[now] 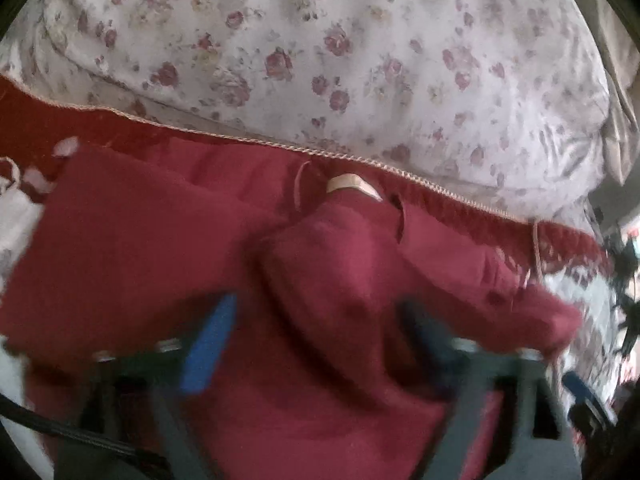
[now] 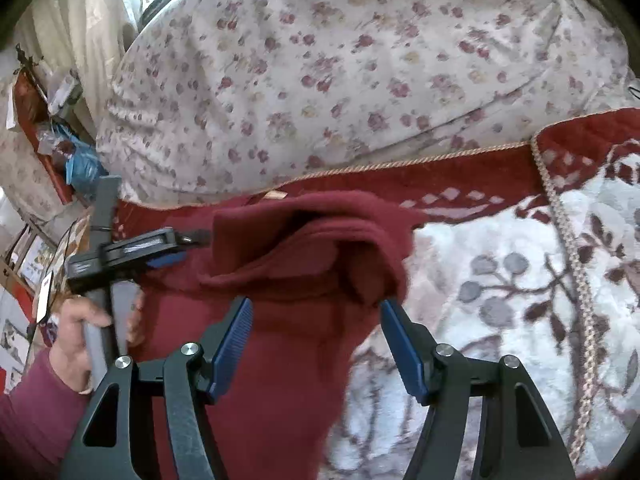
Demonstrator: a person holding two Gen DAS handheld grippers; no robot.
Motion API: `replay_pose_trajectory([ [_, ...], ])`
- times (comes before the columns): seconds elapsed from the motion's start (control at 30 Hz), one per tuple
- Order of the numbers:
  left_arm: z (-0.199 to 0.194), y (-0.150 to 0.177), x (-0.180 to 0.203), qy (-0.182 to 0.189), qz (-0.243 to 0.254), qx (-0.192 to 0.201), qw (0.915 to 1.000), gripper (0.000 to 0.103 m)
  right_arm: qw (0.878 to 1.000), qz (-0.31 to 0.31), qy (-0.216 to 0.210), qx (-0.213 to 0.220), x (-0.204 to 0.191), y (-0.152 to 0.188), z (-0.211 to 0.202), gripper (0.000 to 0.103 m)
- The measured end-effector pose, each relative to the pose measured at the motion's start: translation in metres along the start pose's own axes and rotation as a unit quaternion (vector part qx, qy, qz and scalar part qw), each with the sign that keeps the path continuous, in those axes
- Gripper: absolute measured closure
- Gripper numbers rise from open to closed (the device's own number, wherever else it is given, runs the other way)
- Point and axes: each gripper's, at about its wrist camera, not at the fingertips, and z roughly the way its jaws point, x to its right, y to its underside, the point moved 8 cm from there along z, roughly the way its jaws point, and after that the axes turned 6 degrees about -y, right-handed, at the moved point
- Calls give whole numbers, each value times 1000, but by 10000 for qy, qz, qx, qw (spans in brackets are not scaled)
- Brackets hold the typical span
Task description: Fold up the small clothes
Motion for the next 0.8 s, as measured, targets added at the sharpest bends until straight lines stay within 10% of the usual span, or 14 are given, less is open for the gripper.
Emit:
replay_pose_trajectory([
  [0.07, -2, -9, 14, 52, 115, -34, 9999, 94, 9999, 49, 54, 85, 7, -4, -2, 32],
  [0.23, -73, -50, 21, 317, 62, 940, 9951, 94, 9981, -304, 507, -143, 16, 2, 12, 33],
  [0.37, -125, -74, -1, 249, -119, 1423, 9894, 94, 9949, -575, 747, -358, 12, 1, 32, 57],
  [0.8, -99, -18, -89, -422, -274, 1030, 9934, 94, 9860, -1319, 630, -804, -15, 13, 53, 85],
])
